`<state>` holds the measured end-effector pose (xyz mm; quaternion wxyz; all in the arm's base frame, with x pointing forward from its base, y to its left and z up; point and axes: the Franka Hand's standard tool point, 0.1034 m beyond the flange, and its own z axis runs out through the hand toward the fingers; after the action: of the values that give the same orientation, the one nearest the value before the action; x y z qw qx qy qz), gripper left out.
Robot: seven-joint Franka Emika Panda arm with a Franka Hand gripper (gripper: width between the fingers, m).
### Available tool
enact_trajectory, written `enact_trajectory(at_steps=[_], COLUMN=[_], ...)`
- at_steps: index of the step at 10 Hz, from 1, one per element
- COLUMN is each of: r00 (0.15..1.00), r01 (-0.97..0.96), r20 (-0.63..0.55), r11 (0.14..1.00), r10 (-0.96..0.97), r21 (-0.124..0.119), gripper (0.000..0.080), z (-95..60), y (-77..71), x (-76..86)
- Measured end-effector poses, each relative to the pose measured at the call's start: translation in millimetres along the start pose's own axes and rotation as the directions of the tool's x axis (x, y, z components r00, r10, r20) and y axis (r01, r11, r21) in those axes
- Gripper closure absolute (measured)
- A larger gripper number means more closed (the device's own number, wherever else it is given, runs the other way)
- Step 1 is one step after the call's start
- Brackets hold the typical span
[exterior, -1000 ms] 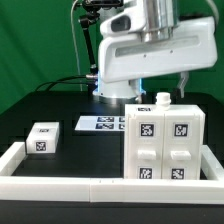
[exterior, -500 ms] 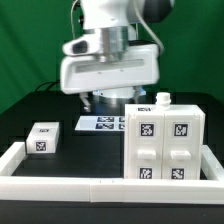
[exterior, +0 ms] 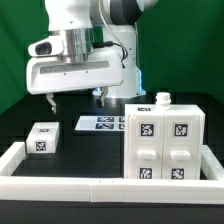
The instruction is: Assemble cabinet
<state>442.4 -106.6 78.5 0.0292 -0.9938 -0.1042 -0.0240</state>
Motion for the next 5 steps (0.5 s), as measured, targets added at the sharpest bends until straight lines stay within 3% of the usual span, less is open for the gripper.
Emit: enact_trajectory(at_steps=[3,5], r00=[1.0,1.0], r01=[0.014,-0.002], r20=[-0.006,0.006], r11=[1.0,1.0], r10=[-0.014,0.002], r21=[-0.008,-0.026], gripper=[0.0002,0.0002], z=[2.5,19.1], y=[4.9,32.5], x=[-3.0,-27.3])
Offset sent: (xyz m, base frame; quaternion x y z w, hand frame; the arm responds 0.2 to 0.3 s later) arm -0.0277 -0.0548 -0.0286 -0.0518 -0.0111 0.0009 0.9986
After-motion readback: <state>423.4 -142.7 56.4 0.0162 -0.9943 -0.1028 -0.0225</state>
